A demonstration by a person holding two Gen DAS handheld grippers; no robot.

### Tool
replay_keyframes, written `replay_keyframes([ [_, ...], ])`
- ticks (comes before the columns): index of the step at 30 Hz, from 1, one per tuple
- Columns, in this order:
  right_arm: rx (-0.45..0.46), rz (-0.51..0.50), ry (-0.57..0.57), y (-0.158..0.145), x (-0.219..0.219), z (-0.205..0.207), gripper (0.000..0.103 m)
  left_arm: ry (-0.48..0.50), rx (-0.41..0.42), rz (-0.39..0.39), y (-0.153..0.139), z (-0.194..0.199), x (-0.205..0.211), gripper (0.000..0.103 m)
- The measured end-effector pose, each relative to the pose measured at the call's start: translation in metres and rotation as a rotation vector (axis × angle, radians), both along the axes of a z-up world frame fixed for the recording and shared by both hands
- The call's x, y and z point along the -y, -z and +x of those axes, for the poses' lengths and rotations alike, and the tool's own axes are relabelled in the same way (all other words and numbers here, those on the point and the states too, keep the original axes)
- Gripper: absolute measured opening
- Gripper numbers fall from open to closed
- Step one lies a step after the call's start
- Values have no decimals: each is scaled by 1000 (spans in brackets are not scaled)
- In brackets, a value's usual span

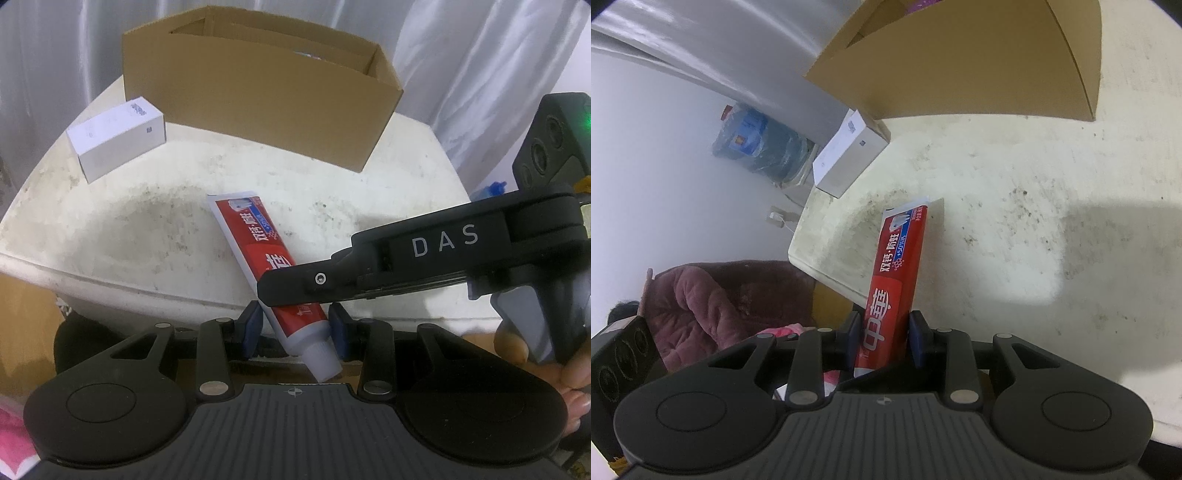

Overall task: Organize objects
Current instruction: 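Lift the toothpaste tube off the table with the right gripper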

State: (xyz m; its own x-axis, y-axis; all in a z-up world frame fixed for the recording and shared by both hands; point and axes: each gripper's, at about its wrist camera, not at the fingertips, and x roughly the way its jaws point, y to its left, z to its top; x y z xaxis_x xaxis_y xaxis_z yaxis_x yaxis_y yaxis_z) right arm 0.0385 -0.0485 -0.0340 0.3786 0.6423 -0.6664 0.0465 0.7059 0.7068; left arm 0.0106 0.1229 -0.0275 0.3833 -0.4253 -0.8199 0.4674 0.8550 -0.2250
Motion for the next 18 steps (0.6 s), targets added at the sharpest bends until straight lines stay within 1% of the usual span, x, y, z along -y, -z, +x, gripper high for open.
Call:
replay_keyframes([
  [6,26,-3,-3,-9,-2,3,31,-3,37,-13,-8,0,-3,38],
  [10,55,1,-8,-18,-4,6,31,-1,72,-3,-16,0,-3,38],
  [14,87,5,-15,-28,-5,10,31,2,116,3,-28,0,-3,38],
  [18,133,8,-14,-45,-5,17,31,9,175,3,-45,4,-3,38],
])
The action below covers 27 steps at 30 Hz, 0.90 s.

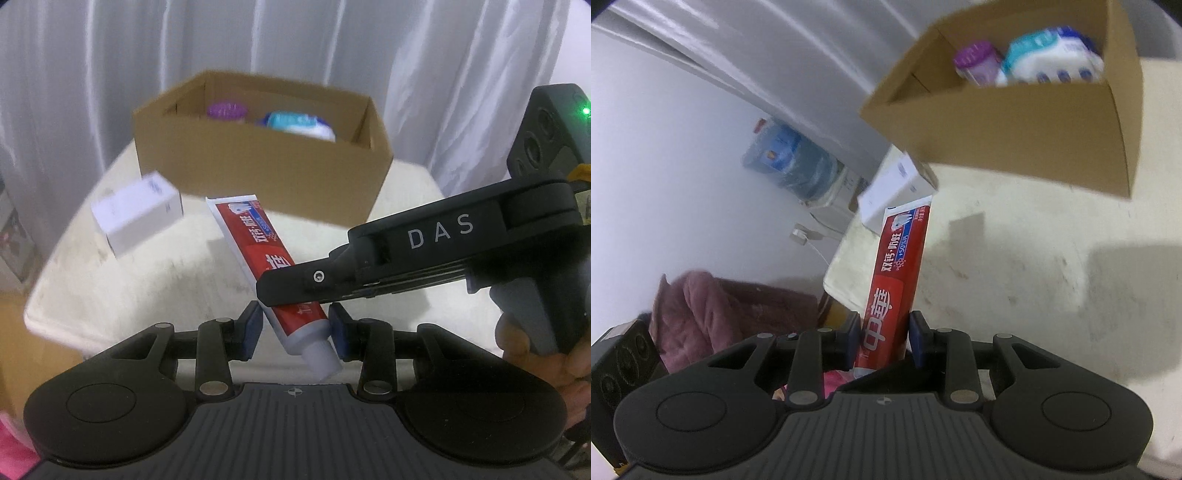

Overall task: Organize objects
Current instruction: 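Carry the tube into the cardboard box and open the right gripper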

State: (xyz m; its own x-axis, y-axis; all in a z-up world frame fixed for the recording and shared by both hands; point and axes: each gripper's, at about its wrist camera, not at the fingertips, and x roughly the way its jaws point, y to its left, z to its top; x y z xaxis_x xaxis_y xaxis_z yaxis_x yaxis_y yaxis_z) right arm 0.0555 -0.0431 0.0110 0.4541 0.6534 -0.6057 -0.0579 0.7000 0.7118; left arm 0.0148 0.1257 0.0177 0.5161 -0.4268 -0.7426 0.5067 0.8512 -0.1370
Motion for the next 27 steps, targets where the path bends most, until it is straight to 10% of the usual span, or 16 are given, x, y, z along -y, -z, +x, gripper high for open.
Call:
replay_keyframes([
  [16,164,-39,-4,-75,20,100,31,26,156,26,-74,89,31,38],
  [27,96,-133,-55,-63,37,218,32,-3,-45,5,-65,221,57,39],
])
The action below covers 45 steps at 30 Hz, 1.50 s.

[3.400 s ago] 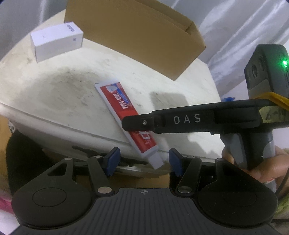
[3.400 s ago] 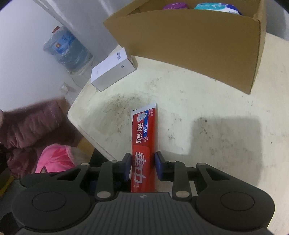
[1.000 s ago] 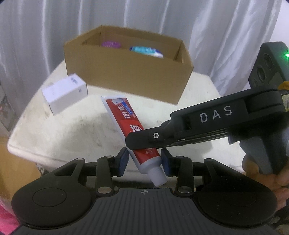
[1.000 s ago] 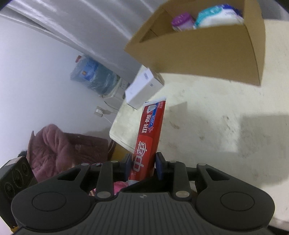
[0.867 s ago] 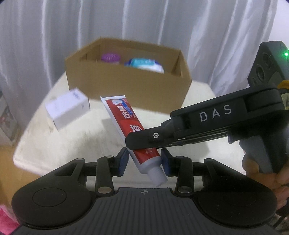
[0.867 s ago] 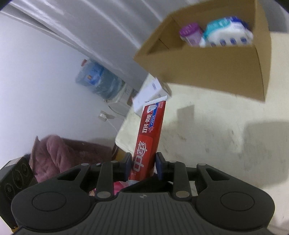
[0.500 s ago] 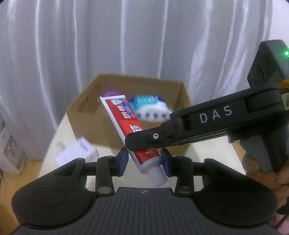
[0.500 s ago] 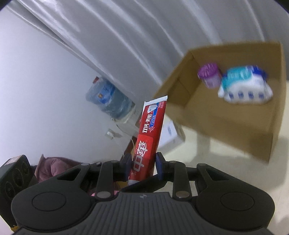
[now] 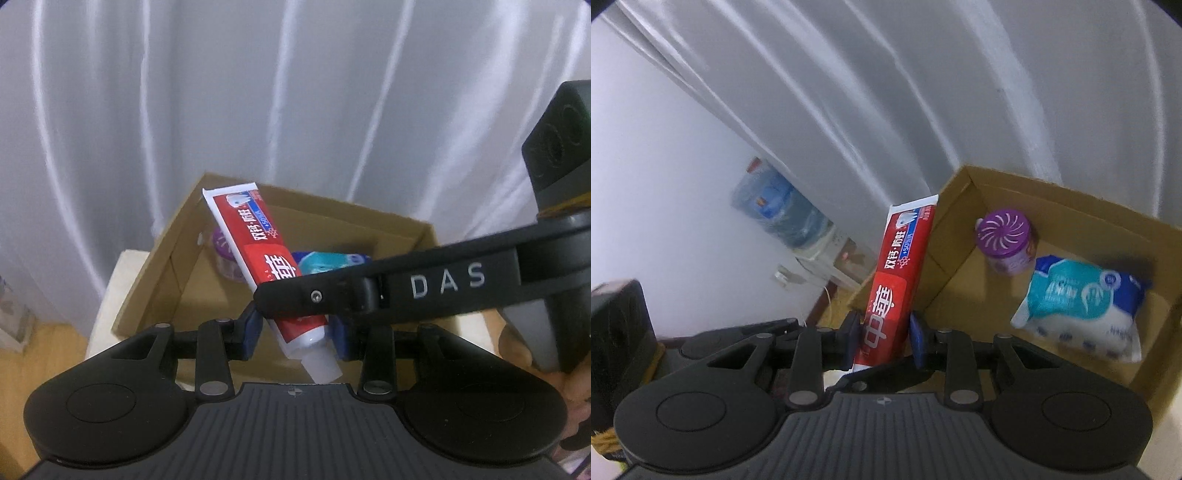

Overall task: Organize objects
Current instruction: 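Carry the tube into the cardboard box and open the right gripper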

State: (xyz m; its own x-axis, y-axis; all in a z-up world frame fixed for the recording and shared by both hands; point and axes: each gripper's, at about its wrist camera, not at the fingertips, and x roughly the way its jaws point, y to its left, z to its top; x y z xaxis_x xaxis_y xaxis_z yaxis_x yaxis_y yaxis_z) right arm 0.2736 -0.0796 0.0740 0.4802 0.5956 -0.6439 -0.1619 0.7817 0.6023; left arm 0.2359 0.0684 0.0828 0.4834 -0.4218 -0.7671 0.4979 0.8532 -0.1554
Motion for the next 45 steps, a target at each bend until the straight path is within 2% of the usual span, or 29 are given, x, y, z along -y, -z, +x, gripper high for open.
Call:
replay_keyframes([
  [5,-91,-9,-25,34,0,39,32,-15,-84,46,29,31,7,39],
  [13,-182,10,-61,80,-6,59,33,-38,-181,91,66,51,-5,39],
  [17,-208,10,-57,94,-8,65,34,-35,-172,122,73,57,-1,43],
  [19,-228,-10,-40,100,-8,69,33,-37,-167,111,71,62,-3,50],
  [23,-269,36,-18,111,-2,68,33,-38,-156,87,61,56,-7,51],
  [27,-260,64,10,105,4,59,34,-42,-123,56,43,42,-17,56],
  [30,-231,97,30,90,11,45,34,-54,-83,18,23,24,-27,62],
  [37,-73,165,95,31,33,-7,34,-99,31,-46,-12,-32,-57,78],
  [39,-23,182,110,17,38,-26,40,-112,61,-55,-19,-50,-69,87],
  [41,23,203,127,8,39,-47,49,-132,104,-55,-21,-71,-82,91],
  [45,70,231,129,4,26,-79,52,-196,143,-53,-14,-105,-107,98],
])
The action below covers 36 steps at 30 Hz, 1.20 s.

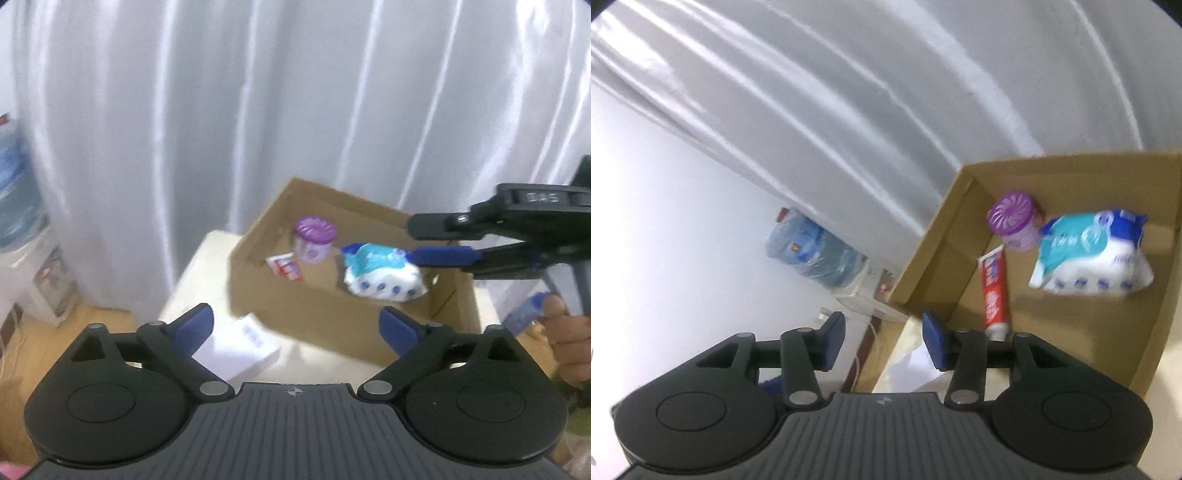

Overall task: Organize objects
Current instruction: 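Carry the tube into the cardboard box and open the right gripper, then move the right gripper down over the small white box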

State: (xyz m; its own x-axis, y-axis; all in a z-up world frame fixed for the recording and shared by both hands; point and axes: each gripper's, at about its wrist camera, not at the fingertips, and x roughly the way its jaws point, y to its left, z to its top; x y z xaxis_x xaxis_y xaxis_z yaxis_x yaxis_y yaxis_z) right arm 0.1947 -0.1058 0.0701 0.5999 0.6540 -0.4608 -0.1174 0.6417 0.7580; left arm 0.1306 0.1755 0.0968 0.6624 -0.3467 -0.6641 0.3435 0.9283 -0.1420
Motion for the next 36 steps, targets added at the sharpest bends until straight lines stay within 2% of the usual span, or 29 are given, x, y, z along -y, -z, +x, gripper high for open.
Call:
replay_keyframes([
  [3,16,-26,-18,9,-18,-16,56,-35,-7,-14,16,-17,-16,99],
  [7,12,-124,-29,29,-52,-25,58,-53,-32,-15,45,-24,-28,99],
  [10,-4,-190,-33,43,-74,-22,59,-55,-33,10,59,-19,-31,99],
  [13,0,-230,-26,53,-89,-16,67,-47,-42,18,73,-10,-36,100],
  [16,4,-266,-13,63,-103,-5,67,-42,-49,27,84,-3,-41,100],
  [23,-35,-309,7,93,-124,29,68,-17,-86,17,107,23,-49,98],
  [33,-104,-320,-21,125,-141,53,68,39,-151,-30,128,49,-47,86],
  [36,-116,-310,-45,127,-143,55,75,32,-151,-26,129,50,-47,87],
])
